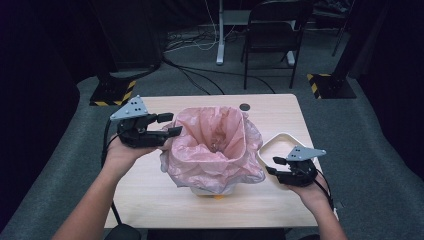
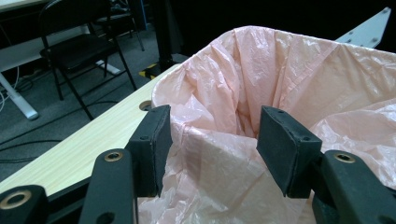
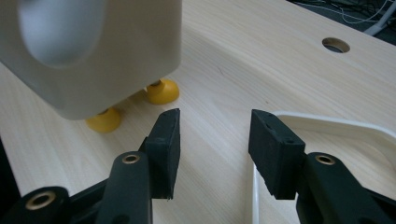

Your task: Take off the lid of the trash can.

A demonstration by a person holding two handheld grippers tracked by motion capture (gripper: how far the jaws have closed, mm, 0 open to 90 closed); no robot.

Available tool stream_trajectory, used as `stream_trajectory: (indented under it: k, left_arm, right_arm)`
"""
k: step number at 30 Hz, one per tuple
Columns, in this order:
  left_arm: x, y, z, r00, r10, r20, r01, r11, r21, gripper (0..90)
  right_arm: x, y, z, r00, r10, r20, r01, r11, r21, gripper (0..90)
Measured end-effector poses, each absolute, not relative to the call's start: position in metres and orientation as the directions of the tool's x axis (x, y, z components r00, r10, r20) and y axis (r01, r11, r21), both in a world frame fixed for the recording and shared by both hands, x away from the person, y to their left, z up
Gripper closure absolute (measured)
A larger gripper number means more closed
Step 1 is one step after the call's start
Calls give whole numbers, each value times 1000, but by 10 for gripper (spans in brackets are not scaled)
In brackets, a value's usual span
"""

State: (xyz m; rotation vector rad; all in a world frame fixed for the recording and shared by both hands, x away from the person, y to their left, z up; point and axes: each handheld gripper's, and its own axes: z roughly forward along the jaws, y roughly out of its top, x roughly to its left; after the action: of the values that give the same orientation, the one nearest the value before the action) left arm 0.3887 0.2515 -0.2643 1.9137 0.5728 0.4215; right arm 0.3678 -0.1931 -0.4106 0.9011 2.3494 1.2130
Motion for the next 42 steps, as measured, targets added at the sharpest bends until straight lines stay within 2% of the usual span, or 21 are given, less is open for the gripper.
stream_trajectory:
  k: [14, 42]
  left_arm:
    - [381, 260, -264, 810, 585, 31, 201, -327, 924, 445]
    - [359, 285, -282, 798, 603, 5, 235, -318, 918, 448]
  right_arm:
    - [361, -190, -358, -778, 628, -27, 305, 414, 858, 525]
    - [355, -184, -304, -809, 584, -62, 205, 380, 902, 514]
